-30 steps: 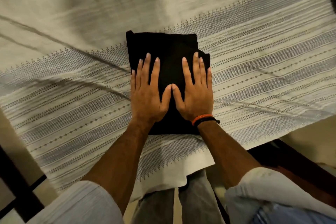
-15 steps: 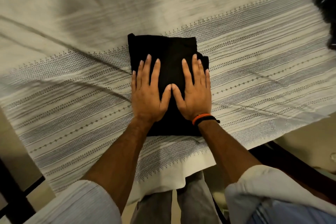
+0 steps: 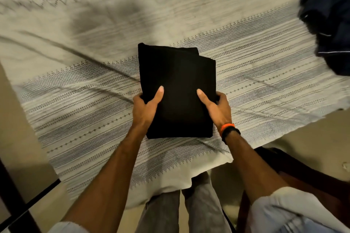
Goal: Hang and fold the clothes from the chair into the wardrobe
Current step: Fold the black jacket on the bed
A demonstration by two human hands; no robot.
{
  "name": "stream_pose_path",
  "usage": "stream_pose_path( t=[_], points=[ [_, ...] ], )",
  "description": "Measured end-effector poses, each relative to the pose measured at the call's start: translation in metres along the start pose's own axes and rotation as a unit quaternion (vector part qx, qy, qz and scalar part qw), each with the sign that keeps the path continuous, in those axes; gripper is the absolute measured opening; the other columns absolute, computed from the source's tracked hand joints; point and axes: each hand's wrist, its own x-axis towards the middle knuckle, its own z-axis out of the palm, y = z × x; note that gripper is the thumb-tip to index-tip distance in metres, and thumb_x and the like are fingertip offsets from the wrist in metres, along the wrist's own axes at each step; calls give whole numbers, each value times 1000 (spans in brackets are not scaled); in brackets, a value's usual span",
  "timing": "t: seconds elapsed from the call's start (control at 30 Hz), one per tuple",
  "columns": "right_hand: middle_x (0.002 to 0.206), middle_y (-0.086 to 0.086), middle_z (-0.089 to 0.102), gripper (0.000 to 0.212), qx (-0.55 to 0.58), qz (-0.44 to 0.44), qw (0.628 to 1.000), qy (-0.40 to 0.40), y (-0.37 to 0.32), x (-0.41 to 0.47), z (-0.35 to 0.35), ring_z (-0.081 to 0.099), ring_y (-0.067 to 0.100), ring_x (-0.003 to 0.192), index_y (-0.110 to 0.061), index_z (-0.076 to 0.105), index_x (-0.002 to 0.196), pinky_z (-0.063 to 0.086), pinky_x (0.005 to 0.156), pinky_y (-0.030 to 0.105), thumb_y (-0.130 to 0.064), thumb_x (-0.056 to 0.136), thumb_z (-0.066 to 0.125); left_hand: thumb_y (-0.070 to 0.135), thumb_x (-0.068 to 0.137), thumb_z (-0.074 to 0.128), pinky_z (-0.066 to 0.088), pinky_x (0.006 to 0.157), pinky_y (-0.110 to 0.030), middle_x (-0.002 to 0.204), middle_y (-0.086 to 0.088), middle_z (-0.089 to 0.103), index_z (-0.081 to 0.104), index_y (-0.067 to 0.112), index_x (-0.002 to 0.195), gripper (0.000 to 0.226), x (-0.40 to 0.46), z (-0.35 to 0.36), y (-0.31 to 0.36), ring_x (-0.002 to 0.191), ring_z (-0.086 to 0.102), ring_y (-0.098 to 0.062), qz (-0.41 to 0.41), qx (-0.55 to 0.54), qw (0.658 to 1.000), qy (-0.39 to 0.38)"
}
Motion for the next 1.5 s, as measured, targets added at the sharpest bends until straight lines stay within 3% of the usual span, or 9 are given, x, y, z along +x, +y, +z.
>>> stream_pose_path(
  t=[0.13,0.27,0.6,0.73,0.9,1.03,1.23,1.4,1.5],
  points=[
    [113,-3,71,89,75,49,994,-65,-8,5,-2,71,14,98,-15,59,123,57,88,31,-67,56,83,58,65,83,58,88,-35,111,-1,73,67,12,121,74,6,-6,8,98,72,-16,-45,-68,995,-62],
    [110,-5,74,60,116,26,989,-85,-18,-9,0,71,12,98,-18,66,119,57,87,30,-52,72,82,50,64,88,55,94,-42,117,-4,72,64,13,126,76,-5,-7,20,105,70,-23,-64,-131,984,-105],
    [118,-7,71,70,101,-63,977,-177,-63,-100,-40,68,13,109,-25,62,125,52,99,39,-58,66,81,46,77,79,54,96,-46,117,-3,72,63,17,128,61,-125,-41,52,107,69,-23,6,-169,983,-75],
    [120,-1,71,70,89,-96,959,-252,-81,-143,-60,68,19,109,-19,62,127,51,100,43,-50,68,83,47,80,76,52,99,-46,117,-3,72,64,16,128,58,-193,-57,51,107,69,-24,36,-197,978,-60],
    [118,7,72,53,64,-128,930,-340,-89,-199,-71,70,25,104,-10,62,126,55,96,44,-34,82,78,42,84,73,54,95,-42,113,-5,73,67,12,122,48,-280,-74,30,104,70,-25,72,-272,960,1],
    [118,8,71,57,17,-150,892,-427,-86,-253,-68,69,29,107,-10,62,127,52,99,47,-40,81,77,36,84,74,53,96,-40,118,-6,71,66,9,124,49,-352,-90,-8,108,68,-27,103,-345,931,57],
    [117,11,71,47,-74,-161,817,-548,-64,-350,-41,69,29,108,-9,63,126,51,99,45,-36,88,71,33,83,76,55,84,-35,113,-7,73,67,8,119,45,-461,-121,-79,102,71,-26,115,-446,867,188],
    [117,10,71,55,-158,-163,753,-617,-21,-449,5,69,30,106,-10,60,129,51,101,48,-40,85,73,39,71,84,53,95,-42,111,-7,74,69,11,116,55,-551,-163,-153,100,71,-29,110,-507,803,292],
    [120,12,70,53,-205,-152,696,-672,12,-515,36,68,31,110,-8,62,128,49,103,48,-40,86,71,38,69,86,50,100,-44,113,-10,73,70,11,117,57,-605,-191,-201,103,70,-31,127,-541,759,339]
  ],
)
